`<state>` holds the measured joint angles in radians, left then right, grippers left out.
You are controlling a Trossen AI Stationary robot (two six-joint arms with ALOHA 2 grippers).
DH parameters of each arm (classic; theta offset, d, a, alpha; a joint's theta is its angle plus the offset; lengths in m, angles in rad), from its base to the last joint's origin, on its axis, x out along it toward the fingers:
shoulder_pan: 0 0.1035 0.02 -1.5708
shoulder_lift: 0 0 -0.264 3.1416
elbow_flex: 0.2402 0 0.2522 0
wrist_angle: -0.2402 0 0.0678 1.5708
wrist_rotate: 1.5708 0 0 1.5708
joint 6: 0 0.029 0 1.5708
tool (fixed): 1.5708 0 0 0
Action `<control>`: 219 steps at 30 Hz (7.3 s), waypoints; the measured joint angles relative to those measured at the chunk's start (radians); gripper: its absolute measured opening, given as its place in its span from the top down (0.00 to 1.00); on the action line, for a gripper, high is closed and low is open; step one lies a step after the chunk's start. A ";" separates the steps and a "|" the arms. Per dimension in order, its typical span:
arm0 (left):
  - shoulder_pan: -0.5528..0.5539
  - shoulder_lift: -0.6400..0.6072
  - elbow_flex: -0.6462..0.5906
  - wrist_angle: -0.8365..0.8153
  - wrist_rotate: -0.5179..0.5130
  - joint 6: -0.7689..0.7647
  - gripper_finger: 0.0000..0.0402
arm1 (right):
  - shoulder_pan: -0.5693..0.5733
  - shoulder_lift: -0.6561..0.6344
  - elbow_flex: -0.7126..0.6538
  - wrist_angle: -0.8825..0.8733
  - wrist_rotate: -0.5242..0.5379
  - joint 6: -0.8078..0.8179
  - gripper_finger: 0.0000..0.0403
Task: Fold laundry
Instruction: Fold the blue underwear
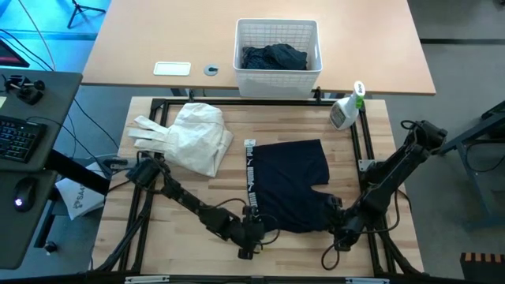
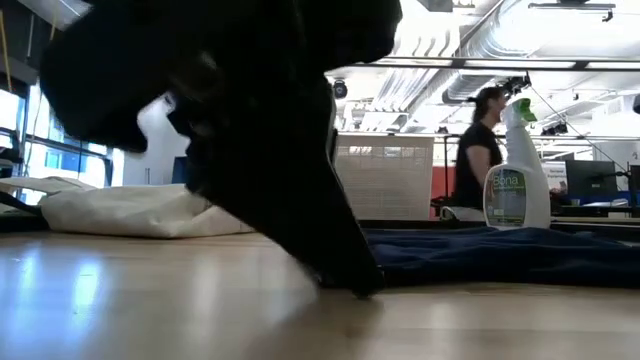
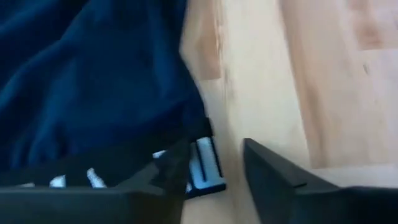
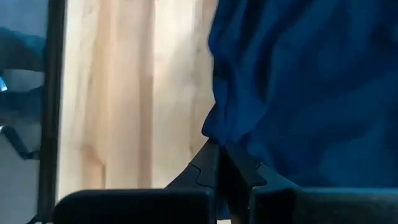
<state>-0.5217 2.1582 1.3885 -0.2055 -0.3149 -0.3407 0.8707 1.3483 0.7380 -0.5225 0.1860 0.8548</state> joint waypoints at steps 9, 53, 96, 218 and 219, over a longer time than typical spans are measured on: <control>-0.003 -0.070 0.028 -0.229 -0.019 -0.187 0.97 | 0.000 -0.059 0.000 0.011 -0.045 -0.052 0.99; 0.651 -0.707 -0.492 -0.087 0.418 0.102 1.00 | -1.046 -0.341 0.166 -0.385 -0.634 -0.469 1.00; 0.879 -0.397 -0.428 -0.019 0.419 0.450 0.96 | -1.329 -0.025 0.141 -0.308 -0.248 -0.855 1.00; 0.755 -0.070 -0.286 0.484 0.386 0.261 0.34 | -1.367 0.227 0.347 -0.047 -0.597 -0.774 0.99; 0.755 -0.070 -0.286 0.477 0.410 0.277 0.36 | -1.367 0.227 0.347 -0.047 -0.598 -0.777 0.99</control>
<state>0.2332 2.0880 1.1023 0.2714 0.0953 -0.0640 -0.4961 1.5753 1.0851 -0.5694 -0.4117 0.0778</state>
